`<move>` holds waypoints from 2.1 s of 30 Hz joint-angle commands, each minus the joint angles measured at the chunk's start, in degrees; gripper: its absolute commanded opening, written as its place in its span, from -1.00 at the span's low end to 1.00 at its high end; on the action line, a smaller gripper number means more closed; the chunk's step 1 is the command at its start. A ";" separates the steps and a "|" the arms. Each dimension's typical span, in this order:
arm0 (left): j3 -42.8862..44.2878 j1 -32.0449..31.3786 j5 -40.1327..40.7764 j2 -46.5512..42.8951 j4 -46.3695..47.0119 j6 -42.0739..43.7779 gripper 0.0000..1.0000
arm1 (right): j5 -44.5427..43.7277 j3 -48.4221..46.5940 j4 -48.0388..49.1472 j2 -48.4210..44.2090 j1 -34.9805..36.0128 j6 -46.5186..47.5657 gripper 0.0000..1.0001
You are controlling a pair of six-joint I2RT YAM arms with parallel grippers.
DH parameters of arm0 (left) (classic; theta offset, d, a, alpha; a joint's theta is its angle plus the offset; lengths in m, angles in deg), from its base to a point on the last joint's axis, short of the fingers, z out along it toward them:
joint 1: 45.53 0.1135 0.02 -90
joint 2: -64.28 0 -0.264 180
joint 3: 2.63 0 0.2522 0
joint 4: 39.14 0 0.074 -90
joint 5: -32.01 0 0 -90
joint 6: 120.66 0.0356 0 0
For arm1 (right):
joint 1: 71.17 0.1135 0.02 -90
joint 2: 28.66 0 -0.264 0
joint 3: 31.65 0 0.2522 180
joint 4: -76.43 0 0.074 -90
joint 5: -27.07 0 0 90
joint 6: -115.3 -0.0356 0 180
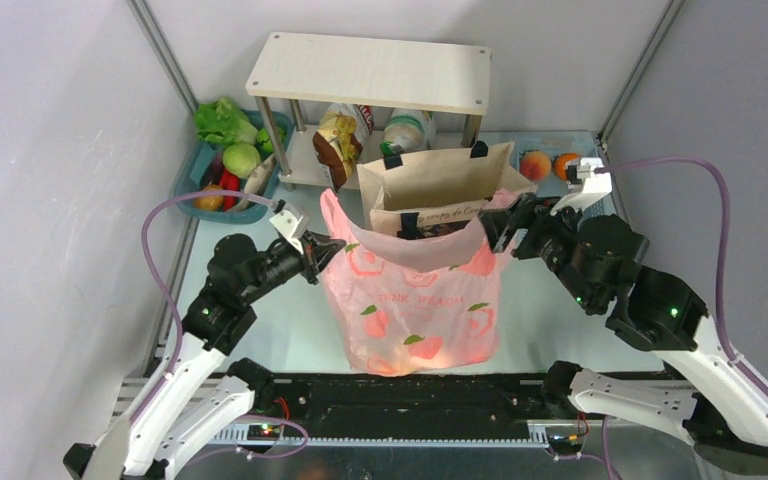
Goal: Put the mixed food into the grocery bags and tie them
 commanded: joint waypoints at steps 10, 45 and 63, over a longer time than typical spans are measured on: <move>-0.12 0.28 1.13 -1.03 2.34 1.60 -1.00 | 20.53 10.14 -1.18 -15.69 -0.49 11.92 0.99; -0.32 0.28 -0.66 -1.81 2.31 0.98 -1.00 | 48.49 30.93 13.72 -12.47 -28.29 14.75 0.99; -0.15 0.27 -2.79 -0.56 2.29 0.82 -1.00 | 65.19 33.23 29.94 -9.41 -30.08 20.80 0.57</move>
